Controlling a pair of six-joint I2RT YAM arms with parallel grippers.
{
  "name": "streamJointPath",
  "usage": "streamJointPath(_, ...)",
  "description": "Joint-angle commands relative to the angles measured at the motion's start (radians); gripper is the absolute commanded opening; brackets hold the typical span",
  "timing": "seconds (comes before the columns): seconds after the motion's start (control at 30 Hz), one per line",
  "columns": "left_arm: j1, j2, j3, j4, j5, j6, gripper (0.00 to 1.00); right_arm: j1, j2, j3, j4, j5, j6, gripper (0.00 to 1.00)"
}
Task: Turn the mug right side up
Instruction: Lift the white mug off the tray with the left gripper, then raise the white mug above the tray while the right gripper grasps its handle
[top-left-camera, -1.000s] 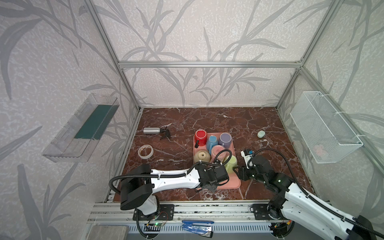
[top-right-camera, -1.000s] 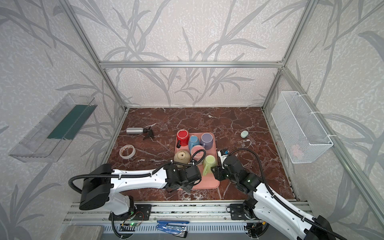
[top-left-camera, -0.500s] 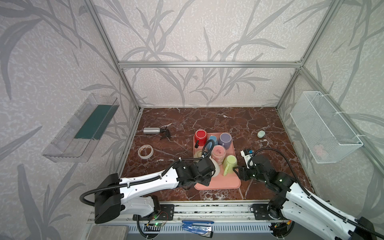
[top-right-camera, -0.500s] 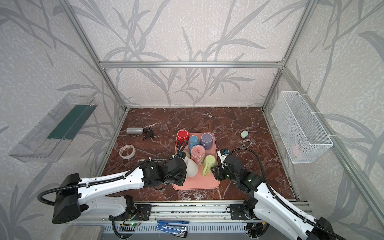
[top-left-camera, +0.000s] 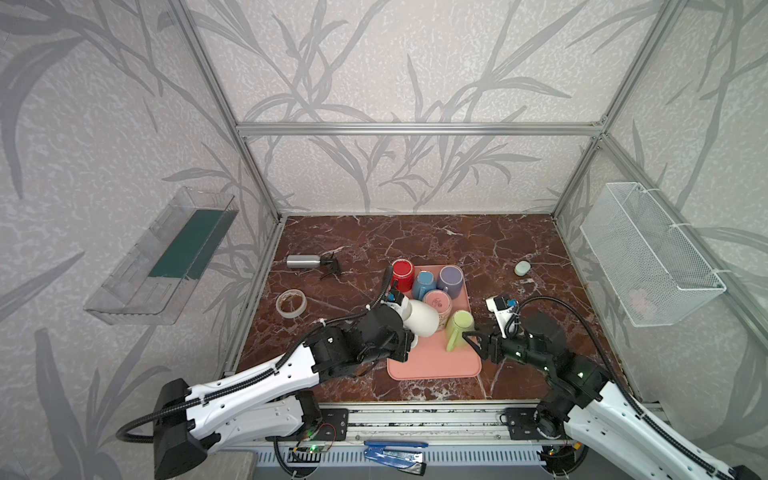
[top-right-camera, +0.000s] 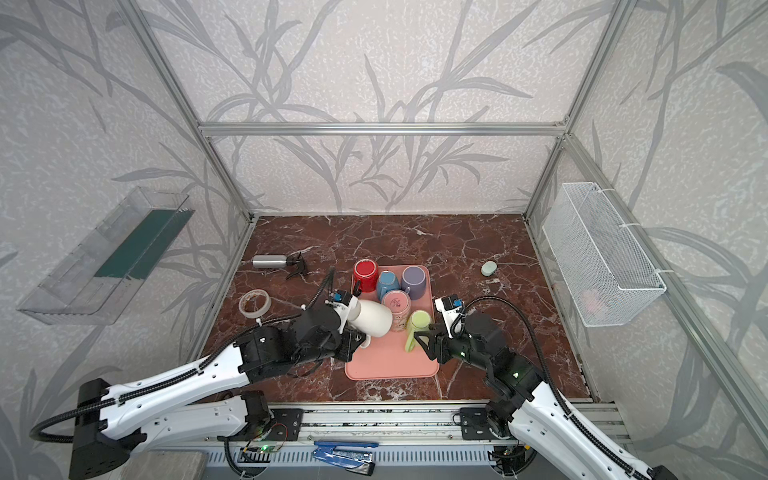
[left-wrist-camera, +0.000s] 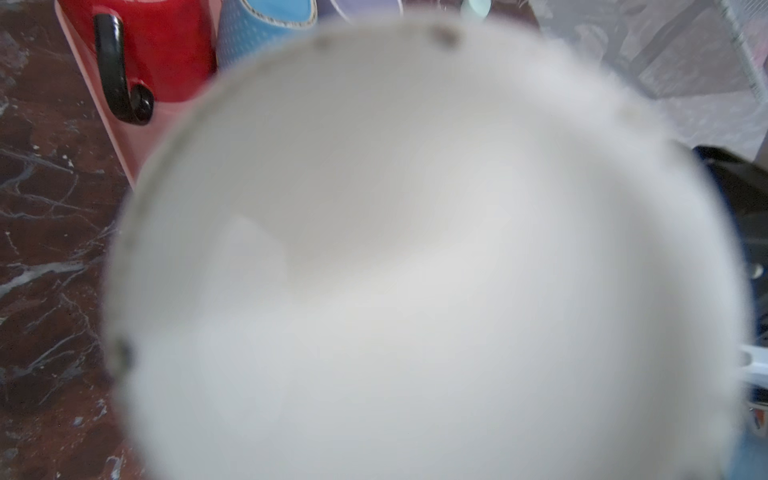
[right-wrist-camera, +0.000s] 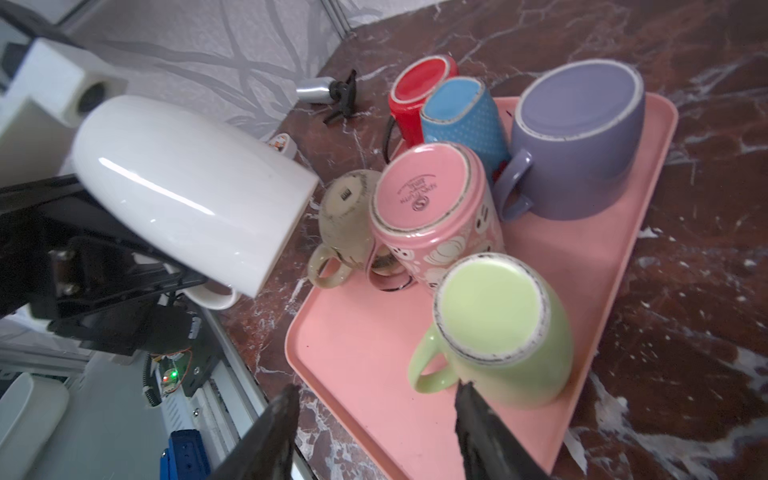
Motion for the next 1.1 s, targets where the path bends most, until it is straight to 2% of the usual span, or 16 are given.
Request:
streamJointPath(0.0, 0.039, -0.035, 0.004, 0.157, 0.054, 0.016, 0.00, -0.004, -0.024, -0.040, 0.183, -0.129, 0.049, 0.62)
streamJointPath(0.2, 0.154, -0.062, -0.046, 0.450, 0.211, -0.045, 0.00, -0.005, 0.019, -0.096, 0.493, -0.241, 0.157, 0.66)
streamJointPath(0.37, 0.214, -0.002, 0.010, 0.562, 0.329, -0.047, 0.00, -0.023, 0.121, -0.043, 0.592, -0.279, 0.175, 0.65)
streamJointPath(0.43, 0.234, 0.015, 0.025, 0.611, 0.365, -0.055, 0.00, -0.046, 0.157, -0.027, 0.634, -0.285, 0.223, 0.62)
streamJointPath(0.5, 0.260, 0.031, 0.037, 0.668, 0.403, -0.070, 0.00, -0.094, 0.199, -0.027, 0.731, -0.314, 0.278, 0.55)
streamJointPath(0.63, 0.314, 0.075, 0.063, 0.751, 0.470, -0.105, 0.00, -0.180, 0.316, -0.006, 0.915, -0.376, 0.392, 0.49)
streamJointPath(0.77, 0.367, 0.131, 0.088, 0.825, 0.531, -0.136, 0.00, -0.222, 0.454, 0.043, 1.108, -0.430, 0.484, 0.46)
streamJointPath(0.9, 0.417, 0.193, 0.123, 0.889, 0.596, -0.177, 0.00, -0.238, 0.539, 0.107, 1.177, -0.450, 0.512, 0.46)
streamJointPath(1.07, 0.433, 0.246, 0.169, 0.921, 0.629, -0.186, 0.00, -0.239, 0.596, 0.194, 1.146, -0.453, 0.498, 0.45)
